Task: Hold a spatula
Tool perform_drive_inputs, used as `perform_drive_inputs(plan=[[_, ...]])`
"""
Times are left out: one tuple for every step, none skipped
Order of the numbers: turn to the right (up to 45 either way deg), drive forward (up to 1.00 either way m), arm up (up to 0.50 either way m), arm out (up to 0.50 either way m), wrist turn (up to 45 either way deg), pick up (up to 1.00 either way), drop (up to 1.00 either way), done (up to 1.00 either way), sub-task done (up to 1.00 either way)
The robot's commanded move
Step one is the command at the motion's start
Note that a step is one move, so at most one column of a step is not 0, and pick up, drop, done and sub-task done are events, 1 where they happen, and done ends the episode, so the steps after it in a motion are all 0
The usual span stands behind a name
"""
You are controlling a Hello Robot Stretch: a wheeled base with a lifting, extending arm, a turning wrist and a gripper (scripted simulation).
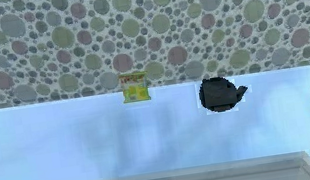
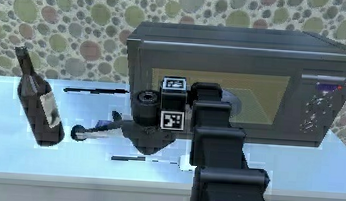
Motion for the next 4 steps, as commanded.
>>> perform_drive_inputs(plan=[[0.0,0.0,0.0,0.0,45.0,0.0,0.0,0.0,0.0],[0.0,0.0,0.0,0.0,18.0,0.0,0.0,0.0,0.0],[0.0,0.0,-0.16,0.0,0.0,0.0,0.0,0.0,0.0],[0.0,0.0,0.0,0.0,0.0,1.0,0.0,0.0,0.0]])
